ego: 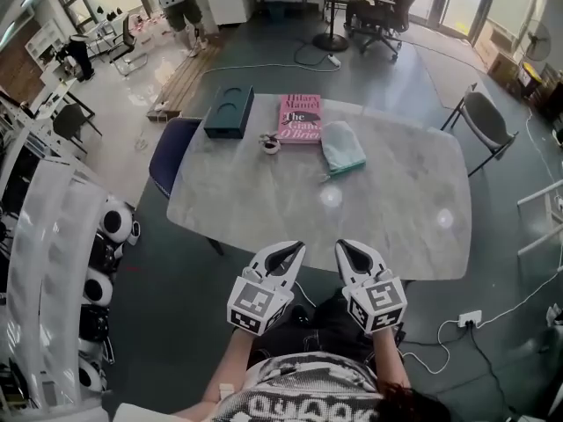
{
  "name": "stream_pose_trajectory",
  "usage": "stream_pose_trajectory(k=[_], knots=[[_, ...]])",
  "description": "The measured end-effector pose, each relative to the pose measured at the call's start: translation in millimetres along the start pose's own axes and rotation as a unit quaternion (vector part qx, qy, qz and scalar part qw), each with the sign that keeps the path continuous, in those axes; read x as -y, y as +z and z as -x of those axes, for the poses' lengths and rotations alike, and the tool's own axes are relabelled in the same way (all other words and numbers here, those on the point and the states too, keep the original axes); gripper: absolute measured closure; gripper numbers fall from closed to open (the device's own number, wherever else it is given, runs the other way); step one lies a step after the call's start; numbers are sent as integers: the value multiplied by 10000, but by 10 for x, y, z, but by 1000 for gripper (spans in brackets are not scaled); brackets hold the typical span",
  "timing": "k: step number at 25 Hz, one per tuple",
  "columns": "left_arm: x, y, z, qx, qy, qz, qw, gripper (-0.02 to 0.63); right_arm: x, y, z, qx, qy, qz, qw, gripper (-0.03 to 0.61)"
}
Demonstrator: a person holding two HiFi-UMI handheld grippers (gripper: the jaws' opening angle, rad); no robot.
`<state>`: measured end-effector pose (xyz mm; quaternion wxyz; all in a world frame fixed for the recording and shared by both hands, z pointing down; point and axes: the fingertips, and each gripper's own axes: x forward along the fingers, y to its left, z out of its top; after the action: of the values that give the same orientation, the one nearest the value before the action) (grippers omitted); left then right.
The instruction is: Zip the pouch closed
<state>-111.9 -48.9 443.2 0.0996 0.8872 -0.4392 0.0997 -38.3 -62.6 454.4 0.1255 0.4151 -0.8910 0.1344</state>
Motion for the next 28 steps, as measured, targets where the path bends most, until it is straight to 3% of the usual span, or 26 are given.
stream_pose_trajectory(k=[9, 16, 28], knots=[[-138, -95, -296, -249, 92, 110, 9996, 598, 273, -26, -263, -118, 127, -88, 9998, 578], [-451, -155, -913, -587, 75, 331, 9977, 598, 739, 112, -681, -188, 361, -158, 9990, 578], [-1053, -544, -1990, -1585, -128, -15, 9873, 597, 1423, -149, -1081, -641, 510, -478, 9955, 578]])
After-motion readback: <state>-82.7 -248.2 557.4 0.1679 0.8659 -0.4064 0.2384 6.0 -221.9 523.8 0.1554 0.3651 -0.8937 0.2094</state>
